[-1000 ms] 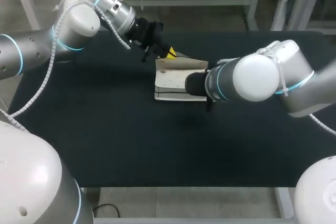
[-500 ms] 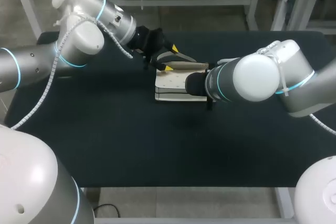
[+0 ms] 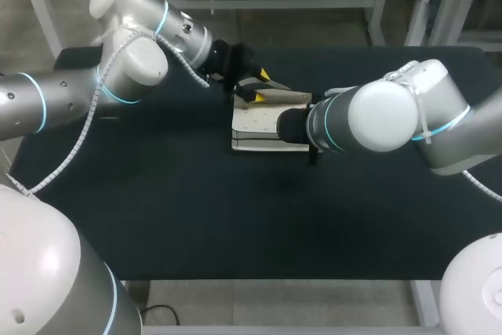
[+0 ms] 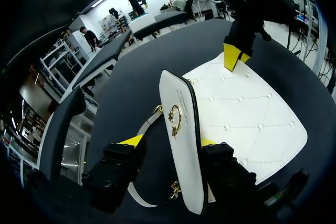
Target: Pick up the bag, open it, inspect its contents, close it, and place it on the opposite side
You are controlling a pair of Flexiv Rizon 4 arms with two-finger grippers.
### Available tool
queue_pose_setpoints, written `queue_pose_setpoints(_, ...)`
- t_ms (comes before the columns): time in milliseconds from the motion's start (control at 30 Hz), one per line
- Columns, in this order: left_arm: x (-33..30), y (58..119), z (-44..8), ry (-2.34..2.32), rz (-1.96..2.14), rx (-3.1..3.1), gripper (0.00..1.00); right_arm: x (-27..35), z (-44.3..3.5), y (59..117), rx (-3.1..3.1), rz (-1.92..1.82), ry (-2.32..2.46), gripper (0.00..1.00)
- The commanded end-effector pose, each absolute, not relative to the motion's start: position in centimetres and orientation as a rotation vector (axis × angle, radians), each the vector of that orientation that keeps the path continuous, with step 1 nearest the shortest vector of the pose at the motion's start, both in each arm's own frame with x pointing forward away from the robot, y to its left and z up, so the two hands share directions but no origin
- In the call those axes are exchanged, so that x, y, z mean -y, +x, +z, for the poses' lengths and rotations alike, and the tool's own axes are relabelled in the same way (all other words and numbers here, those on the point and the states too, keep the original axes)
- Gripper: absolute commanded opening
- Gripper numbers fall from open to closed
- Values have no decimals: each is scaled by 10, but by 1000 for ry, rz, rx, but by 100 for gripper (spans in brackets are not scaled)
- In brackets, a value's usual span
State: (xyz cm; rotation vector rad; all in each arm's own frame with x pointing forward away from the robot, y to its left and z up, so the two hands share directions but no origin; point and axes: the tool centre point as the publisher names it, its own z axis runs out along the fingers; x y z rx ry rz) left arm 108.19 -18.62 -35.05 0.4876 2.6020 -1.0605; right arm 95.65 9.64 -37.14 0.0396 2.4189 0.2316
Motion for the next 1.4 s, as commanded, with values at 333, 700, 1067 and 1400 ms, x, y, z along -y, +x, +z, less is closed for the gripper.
queue_pose_setpoints(333, 196, 1099, -360, 463, -1033, -2703, 46, -93, -375, 954, -2323, 242, 42, 0)
queue_pose_setpoints(700, 192, 1103, -366, 413, -1027, -2771, 36, -93, -375, 954, -2323, 242, 42, 0)
queue_pose_setpoints(1067, 190, 1104, -368, 398, -1049, -2790, 0, -93, -375, 954, -2323, 242, 42, 0)
queue_pose_setpoints(1400, 188, 1106, -362, 394, -1096, -2794, 0, -95, -369, 950, -2339, 195, 19, 100)
